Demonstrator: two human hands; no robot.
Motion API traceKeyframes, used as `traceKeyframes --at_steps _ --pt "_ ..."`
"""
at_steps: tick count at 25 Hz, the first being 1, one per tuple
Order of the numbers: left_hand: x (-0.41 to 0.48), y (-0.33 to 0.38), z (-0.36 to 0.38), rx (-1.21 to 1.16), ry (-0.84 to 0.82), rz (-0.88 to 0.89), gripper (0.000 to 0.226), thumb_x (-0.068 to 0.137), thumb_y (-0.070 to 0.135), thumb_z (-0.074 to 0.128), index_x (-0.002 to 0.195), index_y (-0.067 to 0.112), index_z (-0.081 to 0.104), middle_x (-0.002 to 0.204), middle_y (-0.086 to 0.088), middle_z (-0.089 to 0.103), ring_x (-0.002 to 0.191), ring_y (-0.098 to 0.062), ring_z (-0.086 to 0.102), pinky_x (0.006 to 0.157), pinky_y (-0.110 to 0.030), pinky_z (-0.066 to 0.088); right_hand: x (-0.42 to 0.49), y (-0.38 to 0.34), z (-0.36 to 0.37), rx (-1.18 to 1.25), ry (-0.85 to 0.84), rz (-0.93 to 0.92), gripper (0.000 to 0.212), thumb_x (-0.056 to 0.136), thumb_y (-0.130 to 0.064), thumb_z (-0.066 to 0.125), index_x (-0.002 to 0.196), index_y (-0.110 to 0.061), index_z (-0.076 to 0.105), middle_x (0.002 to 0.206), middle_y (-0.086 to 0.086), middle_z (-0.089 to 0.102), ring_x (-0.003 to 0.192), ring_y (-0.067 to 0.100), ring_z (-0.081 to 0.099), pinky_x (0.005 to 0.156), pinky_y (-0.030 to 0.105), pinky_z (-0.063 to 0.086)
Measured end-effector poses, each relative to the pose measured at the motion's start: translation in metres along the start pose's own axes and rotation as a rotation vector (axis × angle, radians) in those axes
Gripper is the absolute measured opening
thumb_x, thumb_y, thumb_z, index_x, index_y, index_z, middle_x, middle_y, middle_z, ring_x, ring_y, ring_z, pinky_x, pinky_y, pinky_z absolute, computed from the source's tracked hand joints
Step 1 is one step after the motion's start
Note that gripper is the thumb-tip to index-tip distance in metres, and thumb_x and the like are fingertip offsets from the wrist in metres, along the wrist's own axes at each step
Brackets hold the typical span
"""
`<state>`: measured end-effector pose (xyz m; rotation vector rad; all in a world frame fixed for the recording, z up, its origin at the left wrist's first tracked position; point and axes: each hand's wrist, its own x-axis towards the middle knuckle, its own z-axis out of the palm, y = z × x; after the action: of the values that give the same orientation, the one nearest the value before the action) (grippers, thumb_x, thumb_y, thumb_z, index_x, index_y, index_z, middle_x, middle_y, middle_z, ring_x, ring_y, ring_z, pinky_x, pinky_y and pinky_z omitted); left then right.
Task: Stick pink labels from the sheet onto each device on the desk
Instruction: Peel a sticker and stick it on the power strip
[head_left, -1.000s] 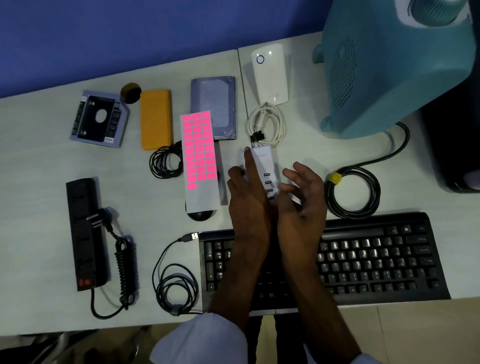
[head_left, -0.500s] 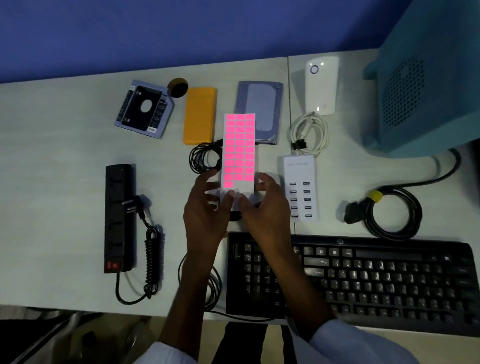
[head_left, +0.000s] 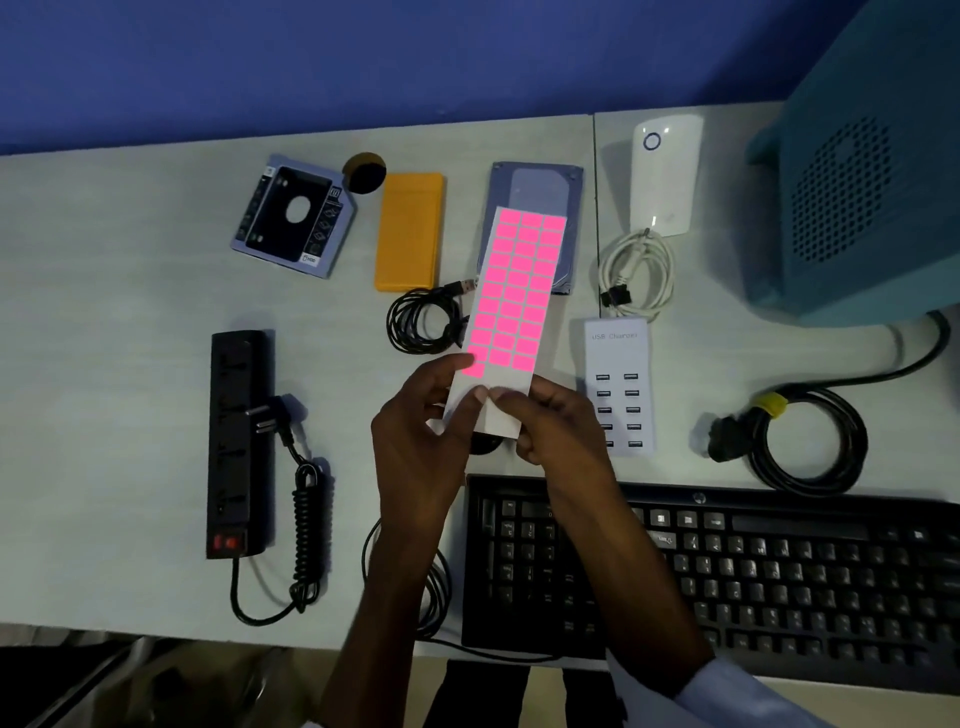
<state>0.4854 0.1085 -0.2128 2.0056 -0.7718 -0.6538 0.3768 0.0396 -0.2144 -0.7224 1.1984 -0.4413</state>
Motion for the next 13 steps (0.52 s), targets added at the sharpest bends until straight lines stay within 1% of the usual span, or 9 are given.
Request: traceKeyframes --at_steps 3,5,9,13 --pt "0.002 0.009 -0.001 -0.005 -0.013 0.002 0.025 0.090 0.020 0.074 0.114 0.022 0.074 0.103 0.013 0.075 0.092 0.004 0.068 0.074 -0.006 0.048 0.001 0.003 -0.002 0.071 -0.040 0.037 0.019 0.093 -0.013 0.066 0.102 -0.022 0.079 0.069 -0.005 0.066 0.051 0.008 0.037 0.051 0.020 0.033" --pt "0.004 0.013 0.000 -0.037 -0.009 -0.016 0.022 0.089 0.021 0.076 0.111 0.022 0.075 0.101 0.011 0.075 0.086 0.001 0.069 0.069 -0.006 0.048 0.003 0.000 -0.006 0.058 -0.059 0.025 0.021 0.095 -0.012 0.064 0.104 -0.024 0.078 0.075 -0.002 0.067 0.051 0.007 0.038 0.051 0.020 0.035" --pt "0.009 0.018 0.004 -0.002 0.020 0.005 0.015 0.088 0.025 0.076 0.103 0.024 0.076 0.099 0.012 0.075 0.081 -0.006 0.070 0.066 -0.008 0.048 0.003 -0.005 -0.012 0.063 -0.081 0.004 0.024 0.095 -0.008 0.063 0.099 -0.027 0.077 0.074 0.002 0.059 0.050 0.008 0.038 0.048 0.017 0.035" --pt "0.010 0.022 0.010 0.027 0.043 0.021 0.011 0.090 0.028 0.074 0.099 0.023 0.076 0.094 0.010 0.076 0.079 -0.008 0.070 0.064 -0.011 0.050 0.005 -0.007 -0.018 0.061 -0.130 -0.016 0.028 0.096 -0.008 0.062 0.099 -0.032 0.076 0.072 0.006 0.057 0.048 0.006 0.039 0.047 0.015 0.037"
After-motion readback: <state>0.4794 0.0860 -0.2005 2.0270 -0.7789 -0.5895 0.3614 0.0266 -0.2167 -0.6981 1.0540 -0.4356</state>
